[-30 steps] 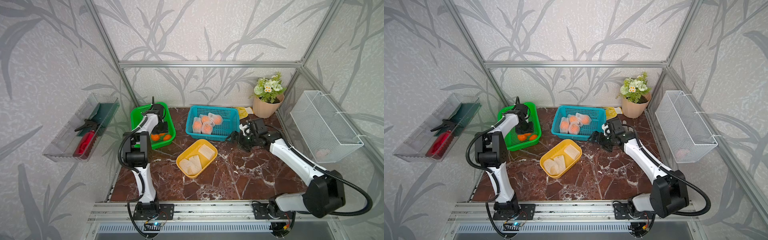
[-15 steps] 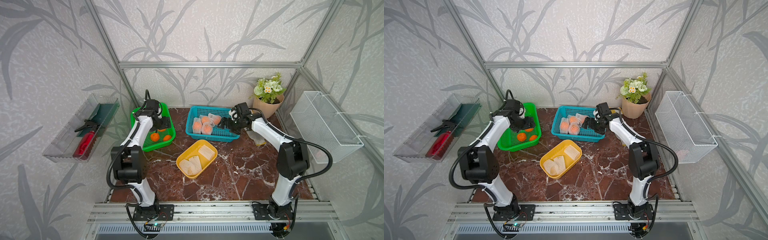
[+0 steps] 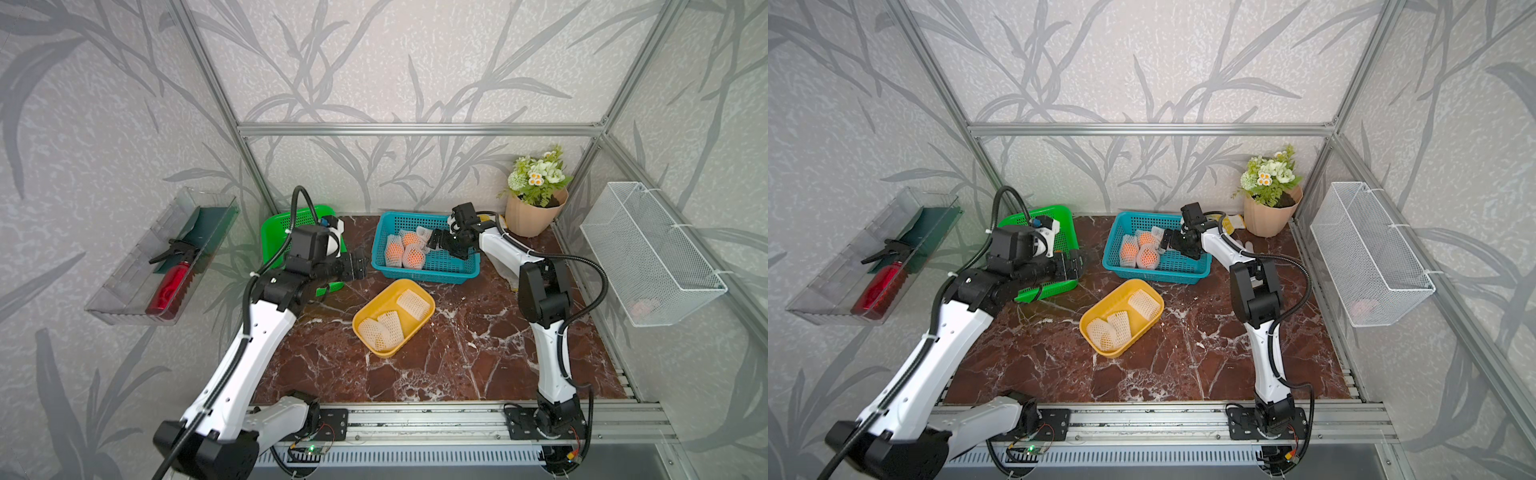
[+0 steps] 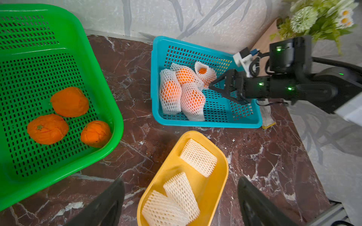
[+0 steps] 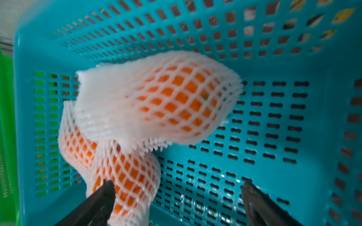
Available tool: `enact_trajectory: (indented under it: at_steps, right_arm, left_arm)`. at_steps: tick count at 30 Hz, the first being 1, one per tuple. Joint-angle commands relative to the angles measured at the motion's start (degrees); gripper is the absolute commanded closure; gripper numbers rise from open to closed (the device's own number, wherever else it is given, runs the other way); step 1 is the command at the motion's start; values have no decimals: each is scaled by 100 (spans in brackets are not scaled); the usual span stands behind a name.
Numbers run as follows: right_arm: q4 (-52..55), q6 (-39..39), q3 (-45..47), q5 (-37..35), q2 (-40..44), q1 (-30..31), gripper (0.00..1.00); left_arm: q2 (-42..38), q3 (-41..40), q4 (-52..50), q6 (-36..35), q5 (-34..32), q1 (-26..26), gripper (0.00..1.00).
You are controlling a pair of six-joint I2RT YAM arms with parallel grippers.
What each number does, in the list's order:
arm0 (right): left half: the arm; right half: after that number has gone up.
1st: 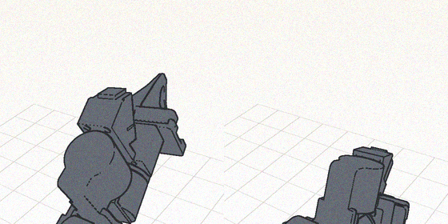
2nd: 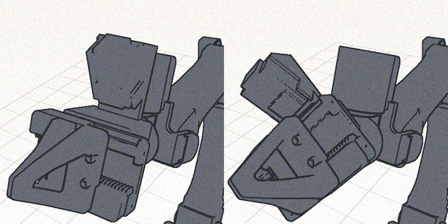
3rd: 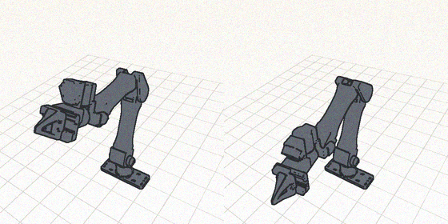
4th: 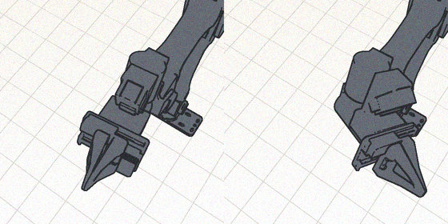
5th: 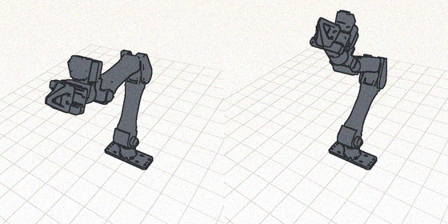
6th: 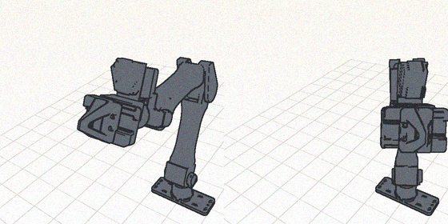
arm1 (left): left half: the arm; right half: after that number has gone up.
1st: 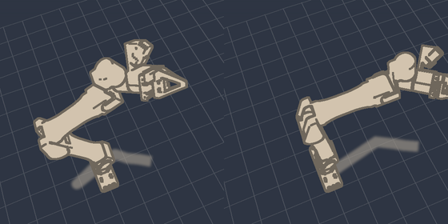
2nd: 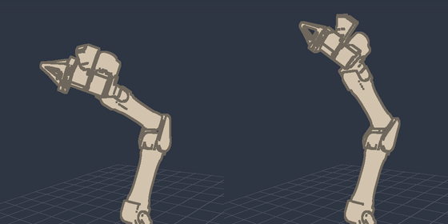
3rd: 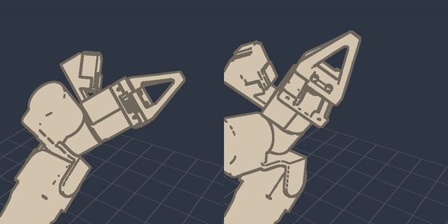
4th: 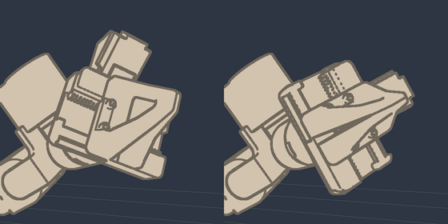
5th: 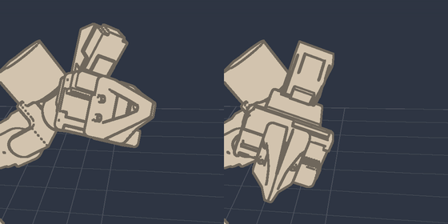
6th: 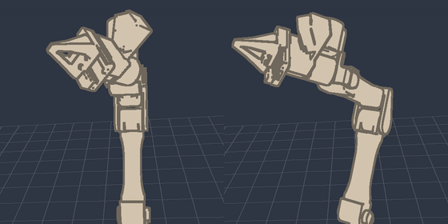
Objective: Remove foam nets from oranges
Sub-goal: Pick up the orange from the basket.
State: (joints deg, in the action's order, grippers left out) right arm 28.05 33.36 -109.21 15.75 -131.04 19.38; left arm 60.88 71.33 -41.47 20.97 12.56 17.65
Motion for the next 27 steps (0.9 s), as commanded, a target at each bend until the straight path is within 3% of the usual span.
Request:
enact_trajectory:
  at_steps: [1, 12, 18, 22, 27]
  right_arm:
    - [-210, 277, -381, -187, -321, -48, 1]
    - [-68, 1006, -1741, -401, -1384, -57, 4]
    - [35, 1119, -2398, -356, -1824, -48, 16]
    - [-171, 1061, -2146, -446, -1672, 20, 27]
    - [-1081, 1105, -944, -542, -912, 83, 33]
  left_arm:
    - [-596, -86, -161, 328, 26, 162, 11]
    - [-1598, -270, -766, 416, 11, 292, 11]
    - [-1659, -364, -899, 339, -25, 300, 11]
    - [-1692, -439, -867, 276, -32, 300, 11]
    - [-1705, -580, -770, 217, 40, 300, 11]
